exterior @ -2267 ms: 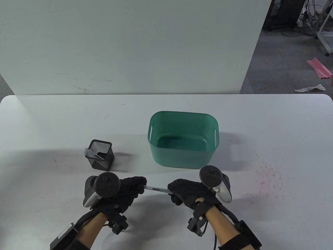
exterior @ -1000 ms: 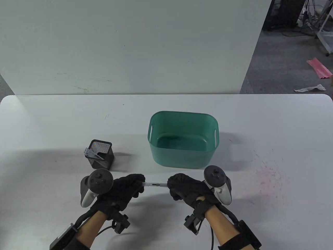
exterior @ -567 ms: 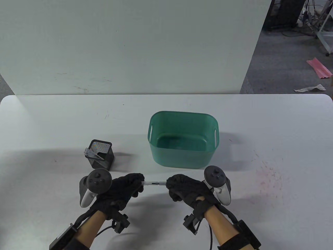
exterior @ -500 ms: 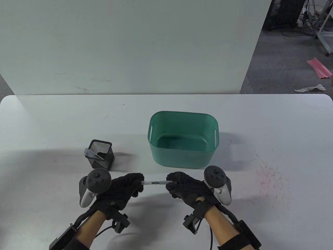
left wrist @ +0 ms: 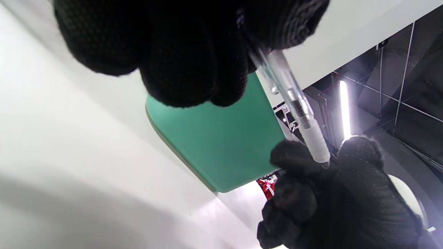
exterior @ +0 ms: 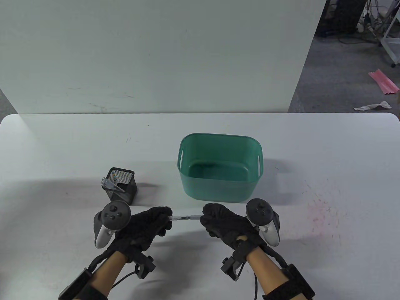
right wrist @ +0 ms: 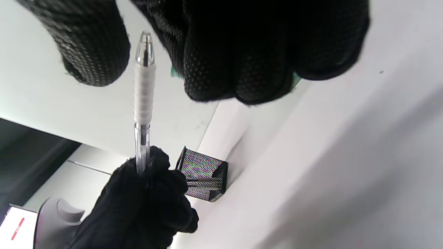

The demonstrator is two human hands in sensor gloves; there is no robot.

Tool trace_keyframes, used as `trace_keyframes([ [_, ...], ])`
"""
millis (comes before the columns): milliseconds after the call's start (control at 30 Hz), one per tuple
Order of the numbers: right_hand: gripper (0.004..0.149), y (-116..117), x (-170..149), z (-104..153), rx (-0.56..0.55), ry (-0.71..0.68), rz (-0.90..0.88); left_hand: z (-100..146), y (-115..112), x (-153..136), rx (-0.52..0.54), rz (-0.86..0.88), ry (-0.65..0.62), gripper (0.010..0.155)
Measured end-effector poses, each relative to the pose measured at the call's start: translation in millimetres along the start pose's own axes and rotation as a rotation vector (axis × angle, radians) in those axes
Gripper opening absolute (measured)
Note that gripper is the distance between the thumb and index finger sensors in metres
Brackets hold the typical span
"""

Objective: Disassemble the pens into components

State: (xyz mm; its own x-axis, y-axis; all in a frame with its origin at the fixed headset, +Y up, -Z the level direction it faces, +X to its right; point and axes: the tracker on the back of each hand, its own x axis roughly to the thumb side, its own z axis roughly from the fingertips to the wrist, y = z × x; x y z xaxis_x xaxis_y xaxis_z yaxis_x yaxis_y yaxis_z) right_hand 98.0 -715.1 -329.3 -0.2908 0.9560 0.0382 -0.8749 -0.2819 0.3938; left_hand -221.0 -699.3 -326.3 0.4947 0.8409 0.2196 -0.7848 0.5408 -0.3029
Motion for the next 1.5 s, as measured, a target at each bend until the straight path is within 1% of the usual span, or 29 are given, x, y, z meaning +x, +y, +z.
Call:
trace_keyframes([
  [33, 0.061, 0.0, -0.8, -0.8, 0.025, 0.001, -0.025, 0.0, 1.0, 0.4, -0.003, 0.009, -0.003, 0.045],
  [100, 0.060, 0.3, -0.8, -1.6, 0.018, 0.007, -0.061, 0.1, 1.8, 0.8, -0.006, 0.014, -0.008, 0.045],
  [200, 0.048, 0.3, 0.6, -2.1, 0.008, 0.000, -0.064, -0.2, 2.3, 0.5, -0.009, 0.006, -0.010, 0.045],
  [267, 0.045, 0.0, 1.2, -1.6, 0.016, -0.041, -0.082, 0.1, 2.4, -0.2, -0.008, 0.001, -0.009, 0.045],
  [333, 0.051, -0.4, 2.7, -0.7, 0.008, -0.018, -0.067, 0.1, 3.0, -0.5, -0.005, 0.008, -0.005, 0.045],
  [400, 0.065, 0.1, 2.5, -1.1, 0.039, -0.017, -0.027, -0.6, 3.1, -0.4, -0.005, 0.004, -0.005, 0.045],
  [433, 0.067, 0.8, 2.2, -1.2, 0.038, -0.011, -0.027, -0.8, 2.8, 0.1, -0.004, 0.004, -0.007, 0.045],
  [533, 0.057, 3.3, 2.6, -0.7, 0.019, -0.001, -0.062, -1.9, 1.4, 2.0, -0.010, -0.003, -0.012, 0.045],
  [567, 0.051, 3.7, 3.9, -0.5, -0.003, 0.005, -0.062, -3.5, 0.8, 1.8, -0.015, -0.005, -0.012, 0.045],
  [633, 0.047, 1.8, 10.0, 0.7, -0.034, -0.039, -0.006, -5.0, 1.4, 2.2, -0.020, -0.013, -0.008, 0.045],
  [700, 0.049, -1.2, 14.2, 2.2, -0.036, -0.061, 0.030, -5.6, 2.7, 2.9, -0.017, 0.015, -0.011, 0.045],
  [800, 0.053, -3.8, 15.4, 3.4, -0.070, -0.085, 0.003, -5.1, 3.1, 0.0, -0.015, 0.025, -0.002, 0.045],
  [867, 0.069, -3.0, 12.7, 2.0, -0.013, -0.063, -0.001, -4.0, 1.5, -1.8, -0.015, 0.045, 0.005, 0.045],
  [900, 0.073, -2.1, 10.0, 2.3, -0.008, -0.039, 0.001, -3.4, 0.7, -2.1, -0.016, 0.049, 0.007, 0.045],
  [933, 0.072, -0.4, 7.9, 1.5, -0.016, -0.015, -0.008, -3.4, 0.0, -1.9, -0.016, 0.050, 0.006, 0.045],
  [967, 0.067, 1.2, 6.0, 1.2, -0.023, 0.008, -0.011, -4.6, -0.8, -1.2, -0.024, 0.047, 0.004, 0.045],
  [1033, 0.055, 3.4, 6.3, 0.0, -0.022, -0.010, -0.042, -6.1, -1.9, -0.8, -0.028, 0.043, 0.009, 0.045],
  [1100, 0.051, 3.1, 8.6, 1.5, -0.028, -0.019, -0.049, -5.3, -1.8, -1.2, -0.024, 0.040, 0.011, 0.045],
  [1167, 0.051, 1.6, 11.5, 2.4, -0.050, -0.049, -0.031, -4.6, -1.5, -3.4, -0.025, 0.051, 0.016, 0.045],
  [1267, 0.051, -1.4, 12.8, 1.7, -0.052, -0.065, -0.020, -5.7, 0.6, -7.2, -0.026, 0.069, 0.027, 0.045],
  [1367, 0.052, -3.3, 12.6, 2.3, -0.054, -0.069, -0.062, -6.0, 1.4, -12.8, -0.047, 0.147, 0.045, 0.045],
  [1433, 0.052, -4.6, 13.7, 3.2, -0.058, -0.084, -0.051, -5.8, 1.4, -17.1, -0.039, 0.171, 0.062, 0.045],
  [1500, 0.052, -6.1, 15.9, 4.6, -0.076, -0.097, -0.035, -6.6, 1.2, -20.5, -0.059, 0.198, 0.073, 0.045],
])
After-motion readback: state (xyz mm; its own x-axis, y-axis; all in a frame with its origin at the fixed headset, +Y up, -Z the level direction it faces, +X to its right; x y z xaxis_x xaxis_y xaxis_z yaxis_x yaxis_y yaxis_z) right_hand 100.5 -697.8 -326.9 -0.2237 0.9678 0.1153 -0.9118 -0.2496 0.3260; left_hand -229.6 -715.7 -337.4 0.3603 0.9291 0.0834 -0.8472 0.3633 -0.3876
